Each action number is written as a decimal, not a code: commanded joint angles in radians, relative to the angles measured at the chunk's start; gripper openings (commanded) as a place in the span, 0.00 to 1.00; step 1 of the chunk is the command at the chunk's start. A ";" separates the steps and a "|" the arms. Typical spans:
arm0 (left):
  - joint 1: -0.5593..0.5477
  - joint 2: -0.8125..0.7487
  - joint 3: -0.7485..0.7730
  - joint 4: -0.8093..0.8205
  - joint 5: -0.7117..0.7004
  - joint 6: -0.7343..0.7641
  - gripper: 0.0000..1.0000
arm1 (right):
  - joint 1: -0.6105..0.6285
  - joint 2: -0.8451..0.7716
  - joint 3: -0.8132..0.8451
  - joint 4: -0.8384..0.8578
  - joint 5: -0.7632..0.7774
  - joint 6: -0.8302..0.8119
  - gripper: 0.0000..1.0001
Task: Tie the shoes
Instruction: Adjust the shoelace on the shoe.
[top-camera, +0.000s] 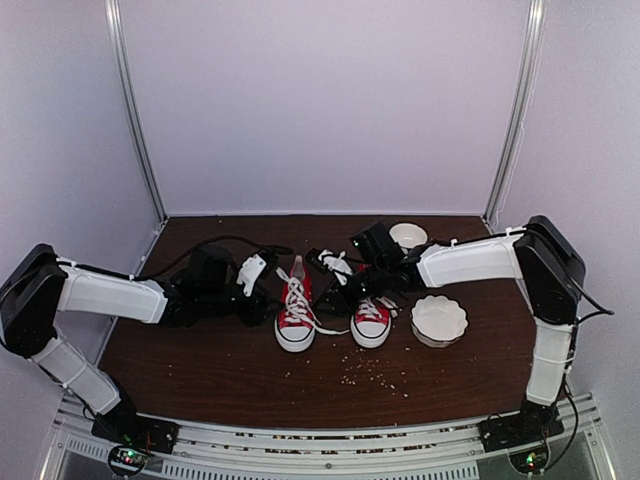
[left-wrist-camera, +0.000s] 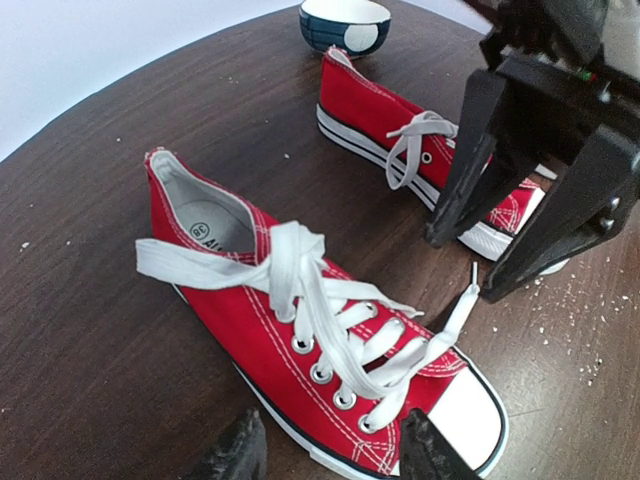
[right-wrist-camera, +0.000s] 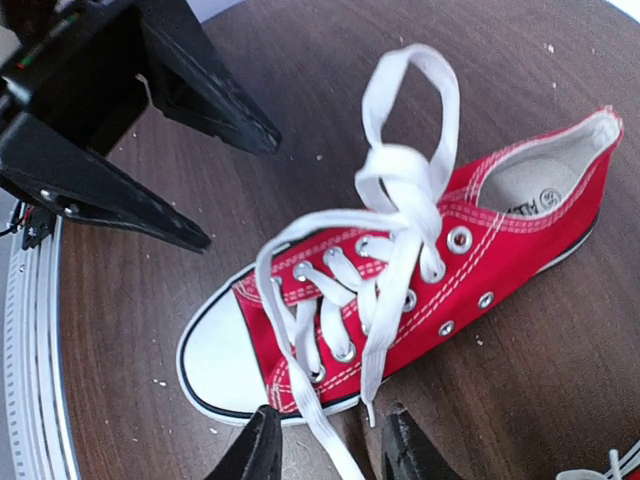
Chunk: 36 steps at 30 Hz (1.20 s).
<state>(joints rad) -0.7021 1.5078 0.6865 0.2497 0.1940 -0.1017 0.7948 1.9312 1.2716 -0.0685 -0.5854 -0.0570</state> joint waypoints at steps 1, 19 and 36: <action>-0.005 0.021 0.013 0.045 0.030 0.002 0.46 | -0.004 0.065 0.030 -0.055 0.014 -0.039 0.34; -0.005 0.042 0.026 0.040 0.035 -0.001 0.45 | -0.005 0.130 0.054 -0.159 -0.066 -0.150 0.20; -0.005 0.030 0.025 0.025 0.019 0.009 0.45 | 0.027 0.147 0.097 -0.303 0.080 -0.282 0.07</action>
<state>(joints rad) -0.7021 1.5463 0.6922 0.2531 0.2165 -0.1020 0.8162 2.0819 1.3624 -0.3275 -0.5446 -0.3176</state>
